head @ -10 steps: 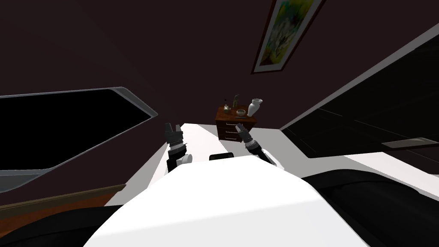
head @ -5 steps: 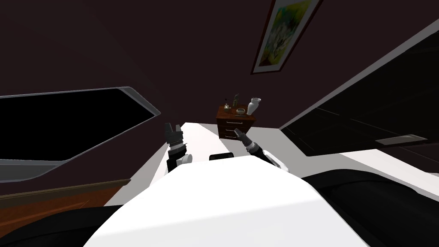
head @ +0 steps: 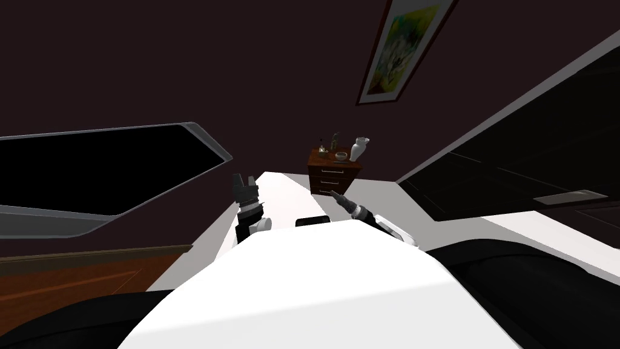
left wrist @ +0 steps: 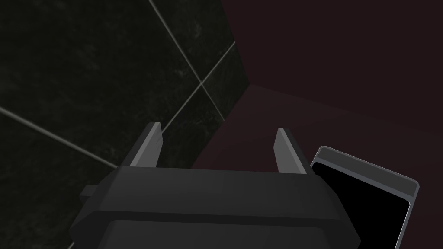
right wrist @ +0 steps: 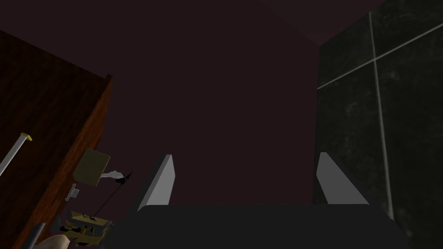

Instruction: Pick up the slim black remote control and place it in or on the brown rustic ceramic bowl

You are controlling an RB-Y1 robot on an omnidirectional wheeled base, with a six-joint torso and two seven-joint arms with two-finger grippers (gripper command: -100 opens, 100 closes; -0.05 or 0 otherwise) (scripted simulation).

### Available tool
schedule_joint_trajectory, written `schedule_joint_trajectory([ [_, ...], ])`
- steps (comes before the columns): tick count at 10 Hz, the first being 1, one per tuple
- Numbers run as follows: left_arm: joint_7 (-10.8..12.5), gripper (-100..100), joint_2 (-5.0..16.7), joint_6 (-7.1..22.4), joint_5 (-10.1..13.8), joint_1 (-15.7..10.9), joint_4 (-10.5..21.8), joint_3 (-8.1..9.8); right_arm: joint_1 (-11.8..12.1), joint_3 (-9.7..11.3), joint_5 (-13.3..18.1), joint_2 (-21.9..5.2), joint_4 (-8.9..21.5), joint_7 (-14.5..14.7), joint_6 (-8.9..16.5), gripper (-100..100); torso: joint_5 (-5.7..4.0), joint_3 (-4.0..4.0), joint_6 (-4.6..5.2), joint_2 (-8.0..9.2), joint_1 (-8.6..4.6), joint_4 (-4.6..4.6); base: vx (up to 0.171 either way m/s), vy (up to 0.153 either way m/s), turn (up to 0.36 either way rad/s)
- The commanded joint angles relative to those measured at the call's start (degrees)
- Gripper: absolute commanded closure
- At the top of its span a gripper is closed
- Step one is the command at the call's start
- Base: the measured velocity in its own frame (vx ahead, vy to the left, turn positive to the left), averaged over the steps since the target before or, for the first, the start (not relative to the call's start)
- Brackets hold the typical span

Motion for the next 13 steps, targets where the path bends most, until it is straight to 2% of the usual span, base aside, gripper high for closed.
schedule_joint_trajectory([
  [1, 0.0, 0, 0.0, 0.0, 0.0, 0.0, 0.0, 0.00, -0.4, 0.6, 0.6, -2.9, 0.9, 0.3, -0.2, -100, 0.00, 0.00, 0.00, 0.00, 0.00, 0.00, -0.060, 0.031, 0.030],
  [2, 0.0, 0, 0.0, 0.0, 0.0, 0.0, 0.0, 0.00, -0.2, 1.4, 1.8, -4.6, 2.5, 1.0, -0.8, -100, 0.00, -0.02, 0.01, -0.04, -0.03, 0.00, -0.076, 0.052, 0.092],
  [4, 0.0, 0, 0.0, 0.0, 0.0, 0.0, 0.0, 0.00, -0.2, 1.4, 1.8, -6.9, 2.5, 1.0, -0.8, -100, 0.01, -0.03, 0.01, -0.06, 0.02, 0.00, -0.035, 0.033, 0.012],
  [5, 0.0, 0, 0.0, 0.0, 0.0, 0.0, 0.0, 0.01, -0.1, 2.3, 3.0, -9.2, 4.2, 1.6, -1.4, -100, -0.01, -0.10, 0.01, -0.18, -0.06, -0.03, -0.022, 0.032, 0.121],
  [6, 0.0, 0, 0.0, 0.0, 0.0, 0.0, 0.0, 0.00, -0.1, 2.3, 3.0, -10.7, 4.2, 1.6, -1.4, -100, -0.01, -0.11, -0.02, -0.20, -0.04, -0.04, -0.021, 0.033, 0.048],
  [7, 0.0, 0, 0.0, 0.0, 0.0, 0.0, 0.0, 0.01, 0.0, 3.0, 4.2, -12.6, 5.9, 2.2, -2.0, -100, 0.00, -0.12, 0.01, -0.21, -0.04, -0.04, -0.012, 0.049, 0.108],
  [8, 0.0, 0, 0.0, 0.0, 0.0, 0.0, 0.0, 0.00, 0.0, 3.0, 4.2, -14.6, 5.9, 2.2, -2.0, -100, 0.00, -0.14, -0.01, -0.24, 0.01, -0.05, -0.016, 0.043, 0.053],
  [9, 0.0, 0, 0.0, 0.0, 0.0, 0.0, 0.0, 0.00, 0.0, 3.8, 5.5, -16.4, 7.8, 2.8, -2.6, -100, 0.00, -0.13, 0.01, -0.24, 0.00, -0.05, -0.015, 0.053, 0.134],
  [10, 0.0, 0, 0.0, 0.0, 0.0, 0.0, 0.0, 0.00, 0.0, 3.8, 5.5, -18.3, 7.8, 2.8, -2.6, -100, 0.01, -0.14, -0.01, -0.24, 0.03, -0.05, -0.005, 0.043, 0.060],
  [11, 0.0, 0, 0.0, 0.0, 0.0, 0.0, 0.0, 0.01, -0.1, 4.4, 6.8, -20.5, 9.9, 3.4, -3.2, -100, 0.01, -0.15, 0.02, -0.26, 0.00, -0.05, 0.016, 0.050, 0.114],
  [12, 0.0, 0, 0.0, 0.0, 0.0, 0.0, 0.0, 0.00, -0.1, 4.4, 6.8, -21.9, 9.9, 3.4, -3.2, -100, 0.00, -0.19, -0.02, -0.34, 0.02, -0.07, 0.022, 0.040, 0.072],
  [13, 0.0, 0, 0.0, 0.0, 0.0, 0.0, 0.0, 0.01, -0.1, 4.4, 6.8, -22.2, 9.9, 3.4, -3.2, -100, 0.00, -0.21, 0.01, -0.37, -0.01, -0.08, 0.012, 0.015, -0.002],
])
